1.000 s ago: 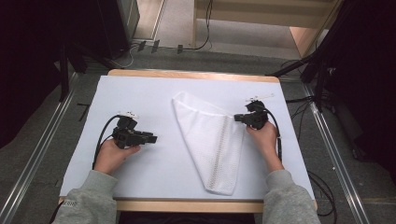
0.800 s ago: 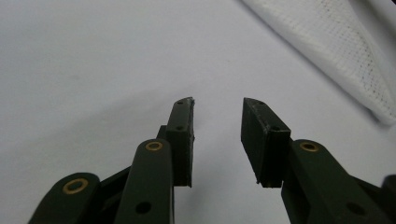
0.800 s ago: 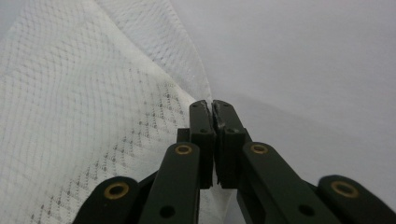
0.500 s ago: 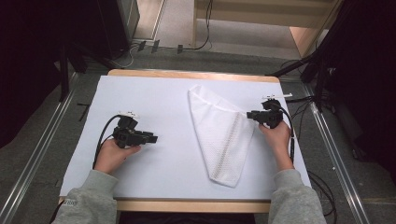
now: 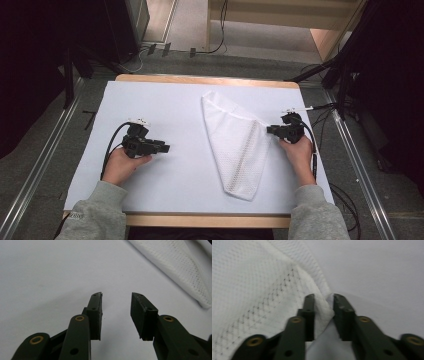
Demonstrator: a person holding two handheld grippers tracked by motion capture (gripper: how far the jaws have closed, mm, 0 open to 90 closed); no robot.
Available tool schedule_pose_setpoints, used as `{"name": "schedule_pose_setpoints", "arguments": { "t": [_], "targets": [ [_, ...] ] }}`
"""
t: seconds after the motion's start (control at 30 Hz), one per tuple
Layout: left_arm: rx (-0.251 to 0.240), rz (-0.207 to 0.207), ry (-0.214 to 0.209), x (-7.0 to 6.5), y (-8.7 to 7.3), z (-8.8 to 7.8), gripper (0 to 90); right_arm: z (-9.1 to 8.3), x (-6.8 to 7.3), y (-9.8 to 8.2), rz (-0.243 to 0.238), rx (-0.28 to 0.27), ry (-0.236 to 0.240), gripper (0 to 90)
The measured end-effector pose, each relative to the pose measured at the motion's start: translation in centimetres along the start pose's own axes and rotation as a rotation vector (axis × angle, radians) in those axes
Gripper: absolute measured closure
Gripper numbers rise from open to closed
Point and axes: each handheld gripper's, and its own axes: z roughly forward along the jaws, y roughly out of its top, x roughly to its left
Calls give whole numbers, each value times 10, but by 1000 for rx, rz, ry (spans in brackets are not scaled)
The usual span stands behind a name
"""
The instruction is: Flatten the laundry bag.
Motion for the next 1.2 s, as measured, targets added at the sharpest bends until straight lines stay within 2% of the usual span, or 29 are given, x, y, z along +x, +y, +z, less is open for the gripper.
{"name": "schedule_pose_setpoints", "arguments": {
  "t": [0.07, 0.17, 0.23, 0.53, 0.83, 1.03, 1.2],
  "targets": [
    [0, 0, 0, 0, 0, 0, 625, -1, 3, 2, -4, 5, 19, 886],
    [-1, 2, 3, 1, 0, 0, 624, -10, 9, 8, 20, -15, 66, 895],
    [-2, 3, 5, 1, 0, 0, 623, -16, 17, 12, 15, -43, 97, 896],
    [-7, 5, 7, -1, 1, -1, 614, -29, 73, 25, -106, -74, 189, 895],
    [-29, 7, 14, 0, 0, -4, 590, -21, 127, 33, -213, -60, 261, 895],
    [-43, 9, 21, 0, -3, -9, 574, -11, 155, 39, -266, -42, 296, 896],
    [-48, 6, 30, 1, -8, -14, 527, -3, 178, 42, -304, -23, 330, 896]
  ]
}}
